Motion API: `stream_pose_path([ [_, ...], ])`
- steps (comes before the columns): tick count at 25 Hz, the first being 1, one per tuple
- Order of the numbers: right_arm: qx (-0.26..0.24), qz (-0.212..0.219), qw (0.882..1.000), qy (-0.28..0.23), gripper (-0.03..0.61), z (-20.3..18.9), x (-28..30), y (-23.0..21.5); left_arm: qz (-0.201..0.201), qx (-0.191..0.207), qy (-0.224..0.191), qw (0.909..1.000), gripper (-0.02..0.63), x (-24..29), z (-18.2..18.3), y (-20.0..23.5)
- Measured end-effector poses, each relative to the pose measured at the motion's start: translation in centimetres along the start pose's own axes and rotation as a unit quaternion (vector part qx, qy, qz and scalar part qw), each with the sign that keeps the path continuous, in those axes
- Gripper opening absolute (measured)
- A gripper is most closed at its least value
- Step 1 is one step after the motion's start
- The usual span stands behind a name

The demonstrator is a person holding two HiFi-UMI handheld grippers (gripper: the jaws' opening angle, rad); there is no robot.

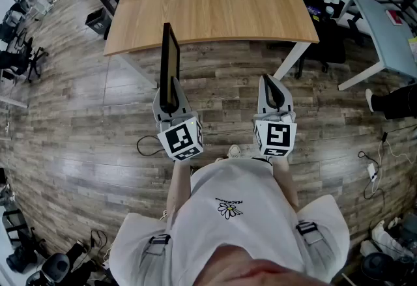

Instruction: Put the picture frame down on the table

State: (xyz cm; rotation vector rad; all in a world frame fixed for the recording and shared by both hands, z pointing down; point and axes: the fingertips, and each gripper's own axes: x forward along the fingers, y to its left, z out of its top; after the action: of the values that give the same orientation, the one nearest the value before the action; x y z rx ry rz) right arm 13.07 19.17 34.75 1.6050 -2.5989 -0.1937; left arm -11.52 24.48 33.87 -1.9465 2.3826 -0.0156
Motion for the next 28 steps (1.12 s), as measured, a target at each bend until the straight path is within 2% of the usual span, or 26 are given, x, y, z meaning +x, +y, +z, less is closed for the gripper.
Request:
stream_pose_path([
  [11, -0.004, 0.007, 1.0, 0.003, 0.009, -0.6, 0.5, -0.3, 0.002, -0.002, 0.003, 1.0, 0.023, 0.6, -0.3, -0.2],
  [19, 0.017, 0.018, 1.0, 0.011, 0.011, -1.8, 1.6, -1.0, 0.001, -0.003, 0.009, 1.0, 0.023, 1.9, -0.8, -1.1],
  [28, 0.019, 0.042, 0.999, 0.004, 0.011, -2.6, 3.0, -2.1, 0.006, 0.002, 0.008, 1.0, 0.023, 4.0, -1.4, -2.4],
])
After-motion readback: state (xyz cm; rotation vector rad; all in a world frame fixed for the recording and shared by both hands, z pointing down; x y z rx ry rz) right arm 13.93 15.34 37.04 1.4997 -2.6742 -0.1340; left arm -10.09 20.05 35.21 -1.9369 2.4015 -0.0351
